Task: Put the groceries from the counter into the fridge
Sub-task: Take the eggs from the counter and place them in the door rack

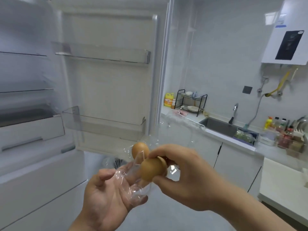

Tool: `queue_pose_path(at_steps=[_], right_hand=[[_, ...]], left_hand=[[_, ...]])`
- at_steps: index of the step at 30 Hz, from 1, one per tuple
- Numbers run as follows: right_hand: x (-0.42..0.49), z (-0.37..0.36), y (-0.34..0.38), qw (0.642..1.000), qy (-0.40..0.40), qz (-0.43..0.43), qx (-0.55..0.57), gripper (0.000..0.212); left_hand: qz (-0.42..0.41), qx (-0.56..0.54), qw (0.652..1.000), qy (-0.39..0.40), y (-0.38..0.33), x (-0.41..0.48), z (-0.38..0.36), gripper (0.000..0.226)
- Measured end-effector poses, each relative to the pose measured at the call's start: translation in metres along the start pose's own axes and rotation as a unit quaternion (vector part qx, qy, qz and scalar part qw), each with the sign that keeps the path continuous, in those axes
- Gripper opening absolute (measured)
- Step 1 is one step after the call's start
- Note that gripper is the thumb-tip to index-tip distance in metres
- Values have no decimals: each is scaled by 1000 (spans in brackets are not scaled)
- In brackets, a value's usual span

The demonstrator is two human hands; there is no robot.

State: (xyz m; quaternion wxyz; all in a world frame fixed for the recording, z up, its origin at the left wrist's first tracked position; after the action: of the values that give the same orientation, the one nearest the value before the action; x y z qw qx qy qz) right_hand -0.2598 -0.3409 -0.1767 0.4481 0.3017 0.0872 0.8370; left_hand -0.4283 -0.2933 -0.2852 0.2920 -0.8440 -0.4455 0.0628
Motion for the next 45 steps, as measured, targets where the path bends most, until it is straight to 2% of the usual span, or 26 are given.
queue_pose_path(at_steps=[5,10,13,16,18,24,30,34,38,41,45], right_hand=[[58,-21,0,998,29,-25,45,37],[114,-39,2,994,33,-12,107,39],[143,-52,1,990,22,5,141,38],[170,-59,1,985,20,18,169,40],[186,-64,-1,981,24,22,190,40],[231,-72,-8,957,47,52,281,36],[281,-70,0,948,96,110,282,34],[317,-66,13,947,86,124,282,31],[355,-56,29,944,66,125,297,31],[390,-49,38,949,46,121,286,30],[441,-26,49,953,-28,110,281,28]], left_hand=[[-18,-22,1000,-12,-41,-2,26,68],[-32,-41,997,51,-83,4,37,65],[-67,-39,997,29,-104,6,46,65],[-125,-9,992,-16,-126,8,36,81],[-153,-11,988,-18,-135,8,33,87],[-197,19,978,-72,-160,11,25,83],[-290,36,948,-129,-184,22,15,87],[-321,48,937,-131,-209,32,12,102],[-359,51,923,-128,-243,38,22,90],[-356,49,923,-135,-273,41,36,89],[-335,43,931,-142,-311,39,52,93]])
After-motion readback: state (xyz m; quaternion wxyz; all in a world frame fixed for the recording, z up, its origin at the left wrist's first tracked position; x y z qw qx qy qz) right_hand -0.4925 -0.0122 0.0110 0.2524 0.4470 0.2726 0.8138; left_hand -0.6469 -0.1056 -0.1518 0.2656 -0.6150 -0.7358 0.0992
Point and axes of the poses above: each hand's wrist, its own x-axis towards the middle knuckle, its own z-axis out of the back of the hand, y = z × x, the point moved 3 cm from there along x, towards the middle knuckle, and after that the axes turned 4 degrees about -x, right-handed, at the moved point
